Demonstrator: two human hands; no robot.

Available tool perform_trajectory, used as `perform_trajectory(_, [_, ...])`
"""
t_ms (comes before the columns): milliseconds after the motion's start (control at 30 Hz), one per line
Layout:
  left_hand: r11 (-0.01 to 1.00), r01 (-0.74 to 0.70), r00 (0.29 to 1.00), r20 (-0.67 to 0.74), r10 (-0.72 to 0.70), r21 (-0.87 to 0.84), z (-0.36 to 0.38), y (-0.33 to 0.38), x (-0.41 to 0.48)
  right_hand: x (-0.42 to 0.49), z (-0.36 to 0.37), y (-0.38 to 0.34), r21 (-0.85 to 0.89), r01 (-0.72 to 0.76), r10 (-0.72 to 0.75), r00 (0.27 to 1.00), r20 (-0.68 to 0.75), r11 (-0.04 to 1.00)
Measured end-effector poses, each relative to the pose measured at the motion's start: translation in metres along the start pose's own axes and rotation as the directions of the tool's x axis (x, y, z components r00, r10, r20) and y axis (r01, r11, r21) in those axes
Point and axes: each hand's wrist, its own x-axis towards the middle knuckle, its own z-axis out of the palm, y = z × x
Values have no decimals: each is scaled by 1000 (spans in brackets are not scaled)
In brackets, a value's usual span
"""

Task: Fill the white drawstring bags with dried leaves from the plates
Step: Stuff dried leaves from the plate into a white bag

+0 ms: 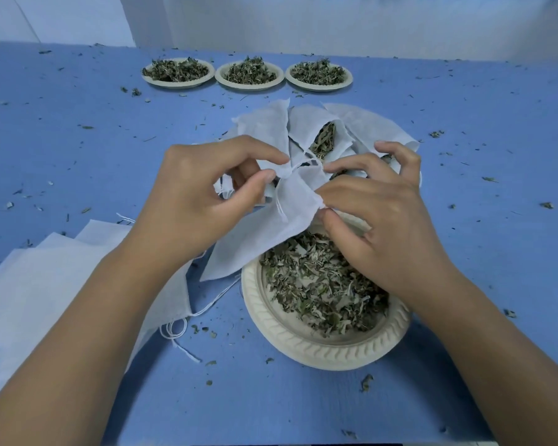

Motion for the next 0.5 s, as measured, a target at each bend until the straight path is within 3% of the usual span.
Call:
perform_trajectory(100, [983,119,988,113,-103,-140,6,-2,-1,0,0,0,2,14,-14,1000,27,1000])
perform_trajectory(233, [941,208,977,92,-190,-266,8,-5,-1,1,-1,-1,33,40,-42,998,50,999])
perform_trajectory(367, [982,124,967,237,-89,-139,7,-9,0,1,0,-2,55,50,-53,997,48,997])
perform_trajectory(500, [969,173,937,332,-107,-178,11,-6,-2,0,2,-2,79,40,-44,998,46,996])
